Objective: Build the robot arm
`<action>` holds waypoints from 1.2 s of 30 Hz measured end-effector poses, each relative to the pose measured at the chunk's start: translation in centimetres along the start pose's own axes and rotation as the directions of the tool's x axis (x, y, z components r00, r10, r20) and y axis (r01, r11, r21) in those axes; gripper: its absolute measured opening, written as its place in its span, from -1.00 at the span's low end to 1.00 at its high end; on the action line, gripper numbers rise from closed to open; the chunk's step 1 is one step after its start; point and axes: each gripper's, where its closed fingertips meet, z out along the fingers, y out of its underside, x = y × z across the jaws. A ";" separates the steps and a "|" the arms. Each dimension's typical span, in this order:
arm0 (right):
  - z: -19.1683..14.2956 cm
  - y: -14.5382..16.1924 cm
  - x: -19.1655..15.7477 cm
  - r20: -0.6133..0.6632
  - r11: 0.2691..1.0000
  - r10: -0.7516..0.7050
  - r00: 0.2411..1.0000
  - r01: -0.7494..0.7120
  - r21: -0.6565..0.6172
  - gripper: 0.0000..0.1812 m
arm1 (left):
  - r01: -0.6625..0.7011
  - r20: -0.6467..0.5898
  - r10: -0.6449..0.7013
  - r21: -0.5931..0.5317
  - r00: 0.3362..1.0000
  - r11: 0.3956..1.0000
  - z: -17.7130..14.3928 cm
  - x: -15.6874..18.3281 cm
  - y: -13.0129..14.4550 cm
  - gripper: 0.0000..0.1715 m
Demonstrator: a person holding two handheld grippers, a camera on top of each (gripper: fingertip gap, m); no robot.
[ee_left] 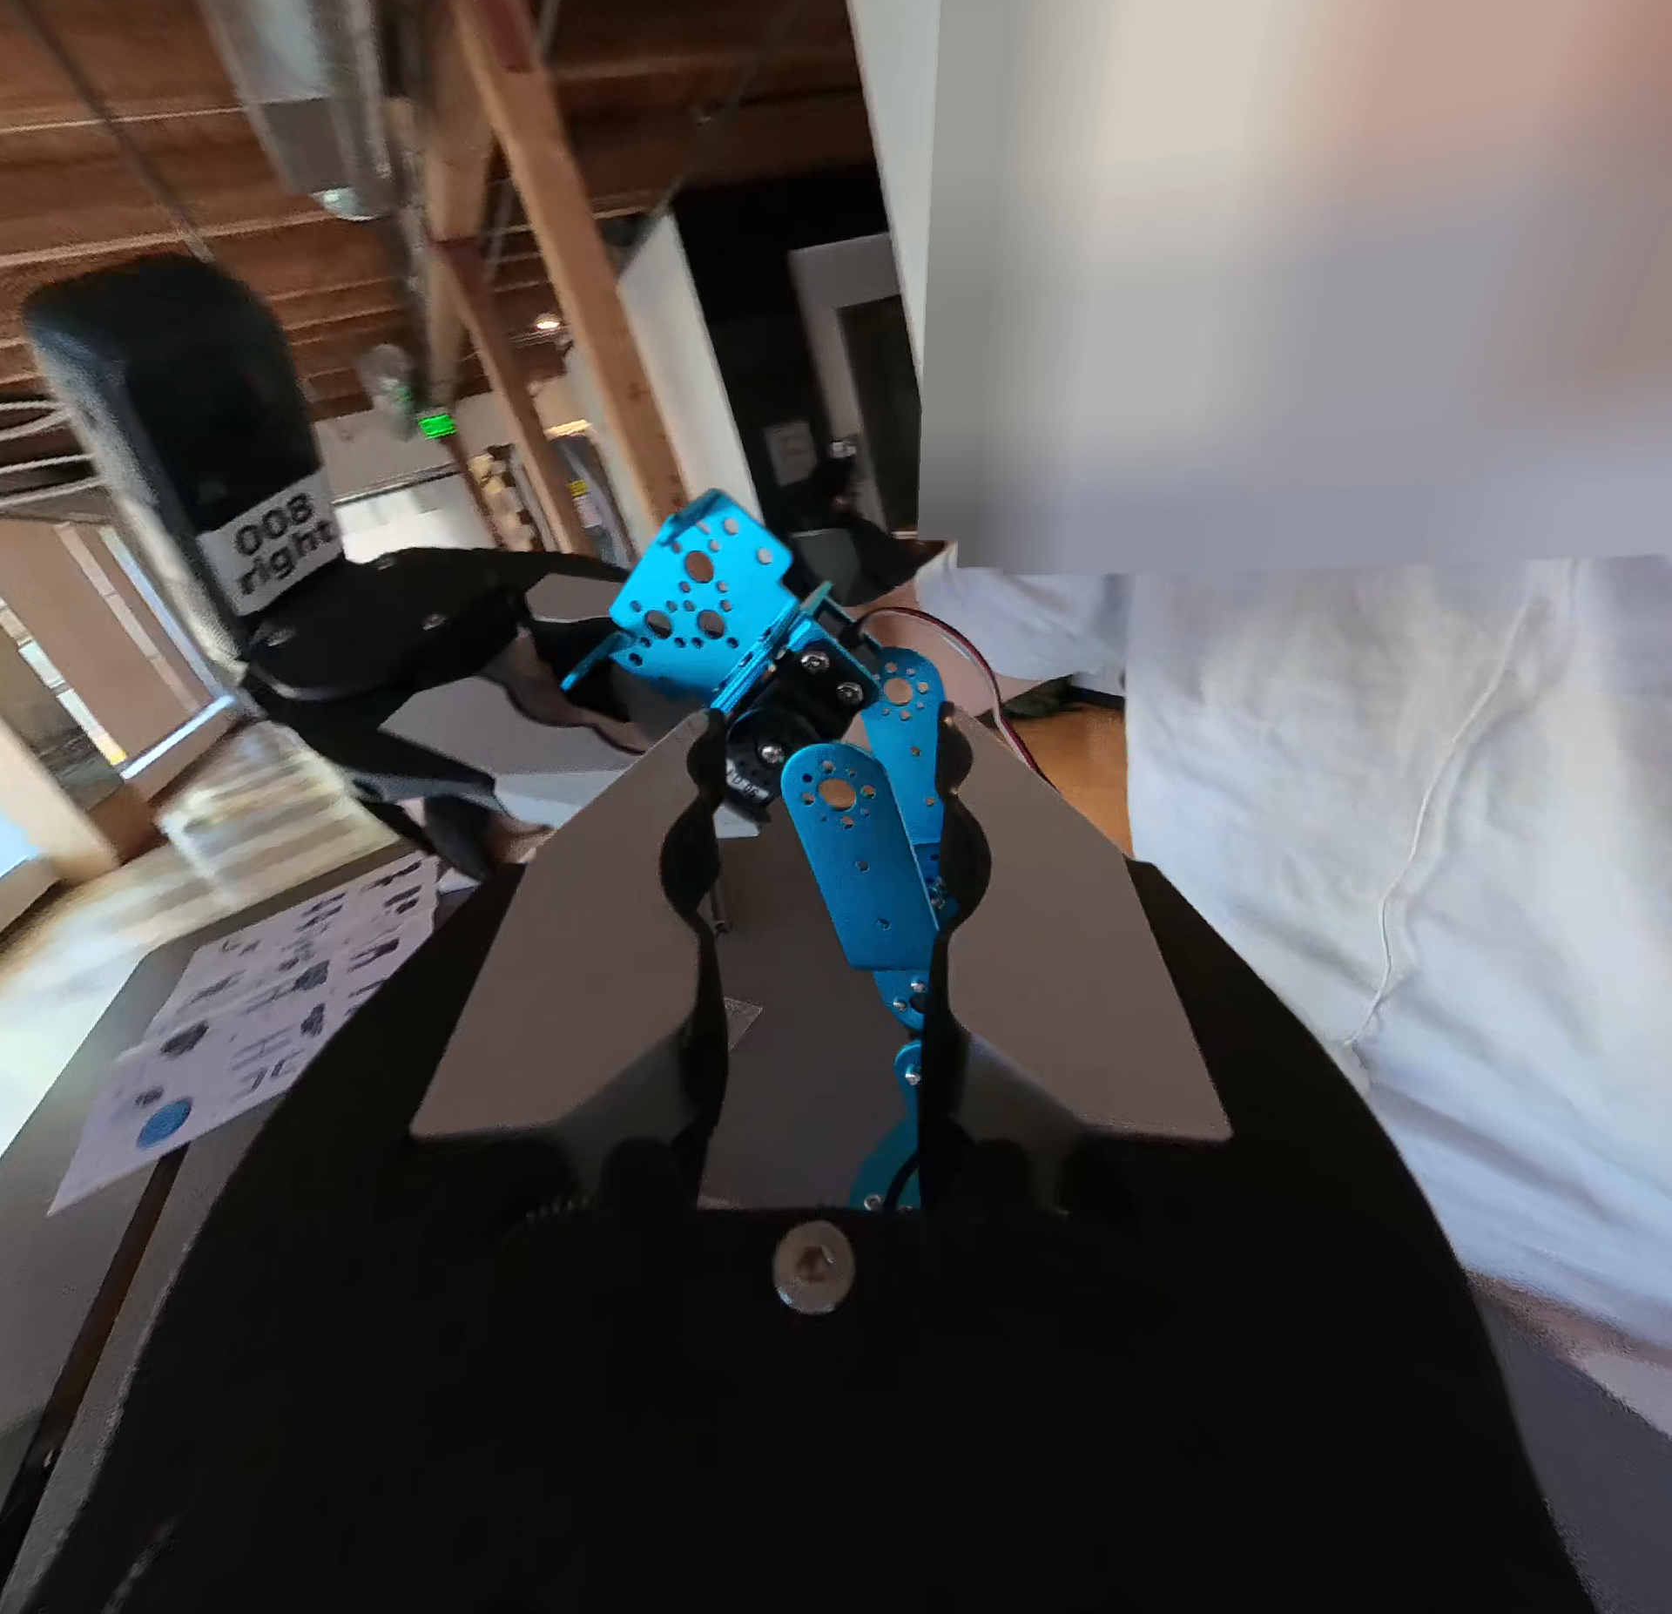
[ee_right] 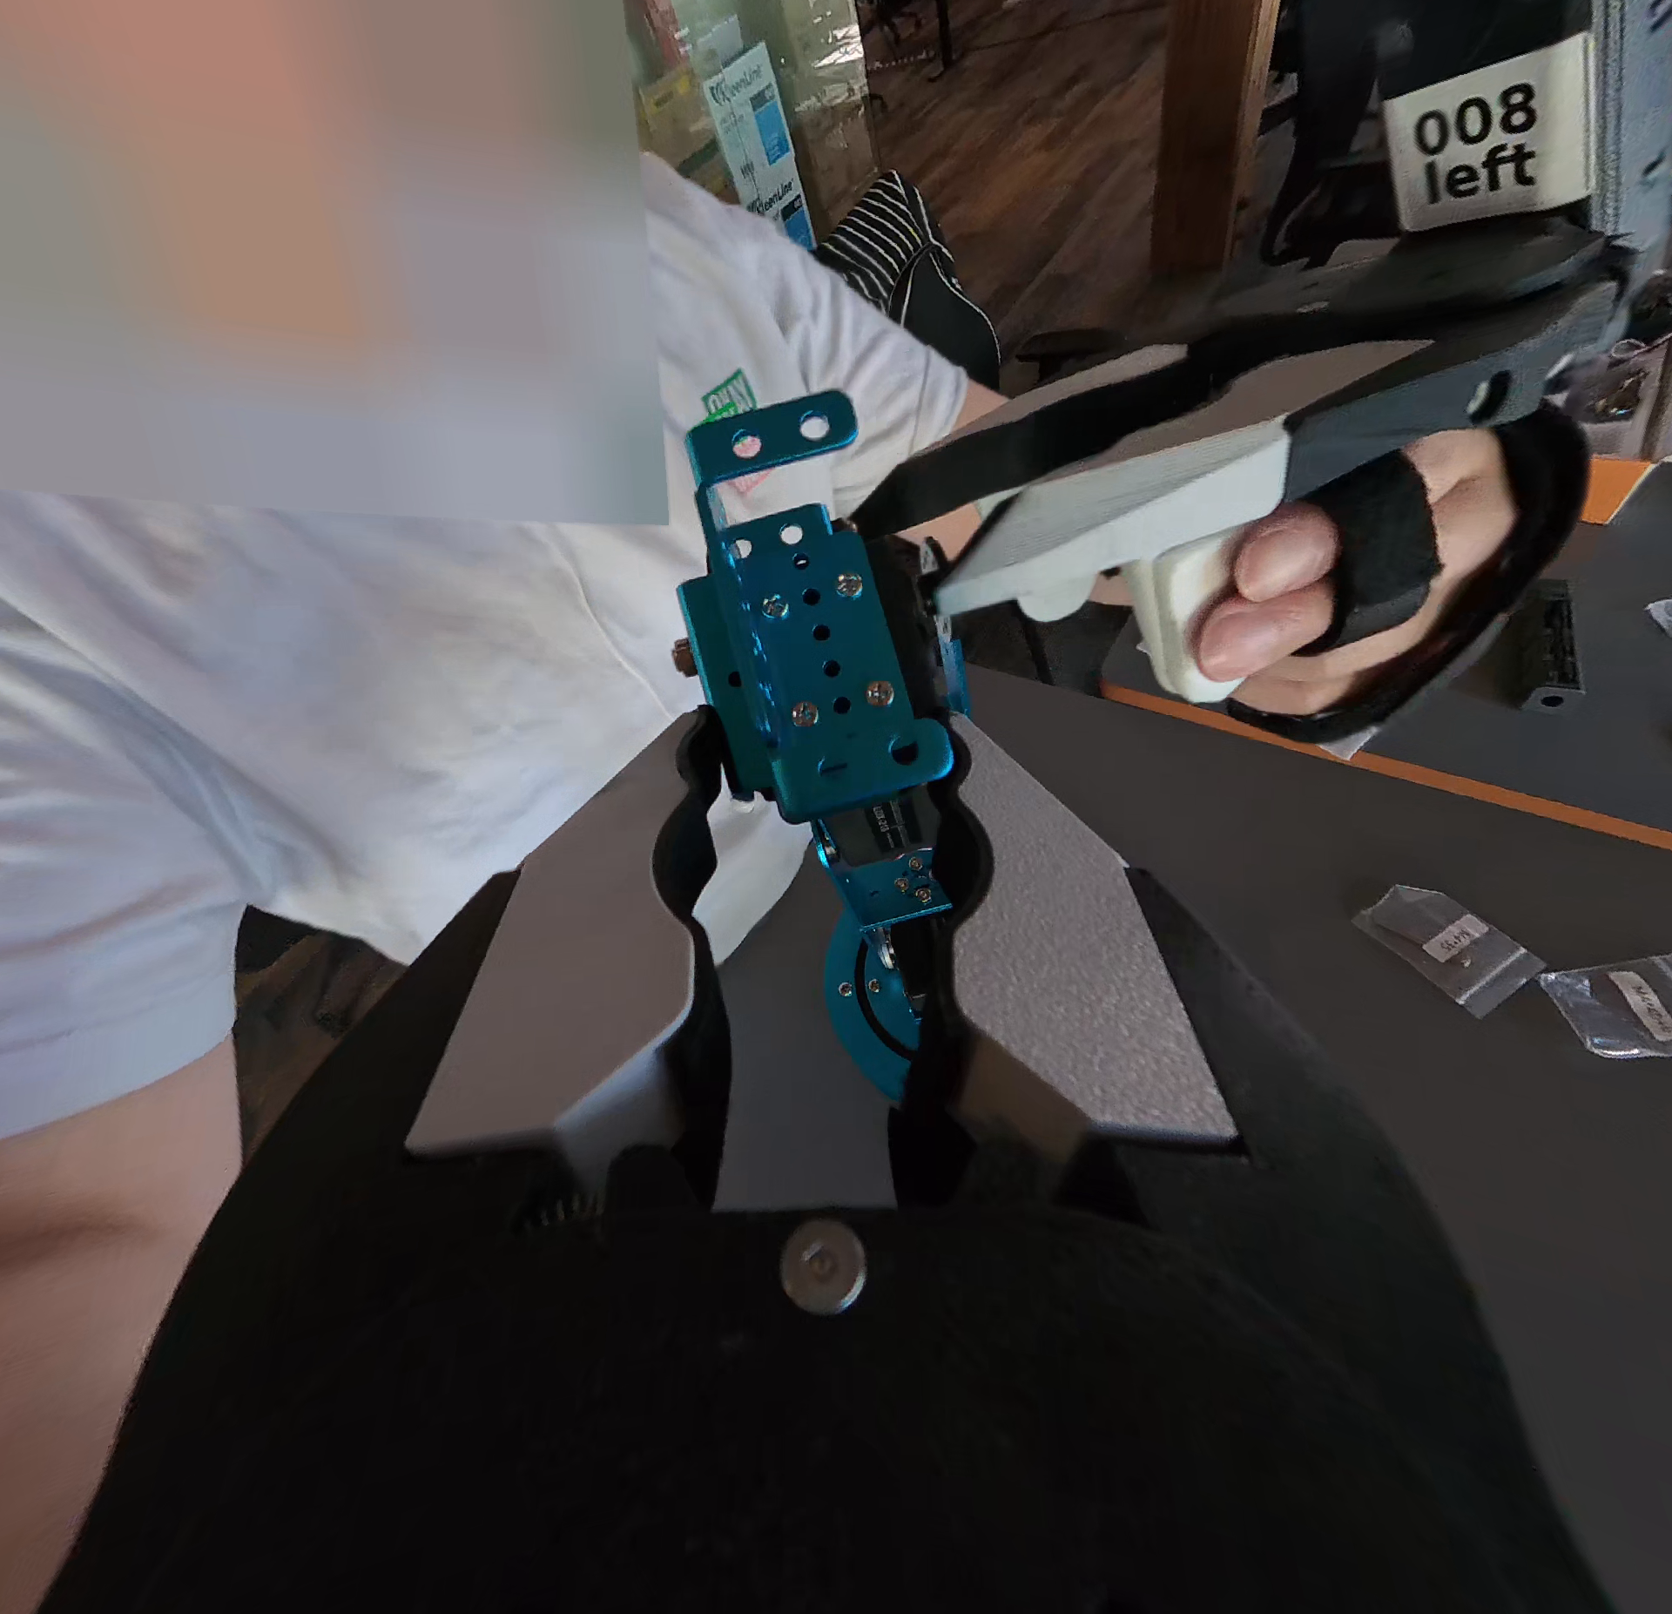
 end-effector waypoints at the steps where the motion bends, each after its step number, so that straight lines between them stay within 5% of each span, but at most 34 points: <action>1: 0.0 0.0 0.0 -0.002 1.000 -0.002 1.000 0.002 0.000 -0.48 | -0.020 -0.022 0.019 -0.019 1.000 1.000 0.1 0.0 0.3 -0.49; 14: 0.3 0.0 0.0 -0.011 0.999 0.008 1.000 -0.007 0.047 -0.49 | -0.149 -0.185 0.152 0.033 0.971 0.988 -0.2 0.1 0.6 -0.56; 25: 0.5 0.0 -0.8 -0.043 0.999 -0.033 0.999 0.033 0.007 -0.50 | -0.232 -0.143 0.240 0.070 0.960 0.970 0.4 0.3 0.3 -0.70; 36: 0.5 0.0 -0.6 -0.058 0.999 -0.007 0.998 0.009 0.031 -0.50 | -0.069 -0.099 0.077 0.086 0.992 0.994 0.2 -0.5 0.0 -0.63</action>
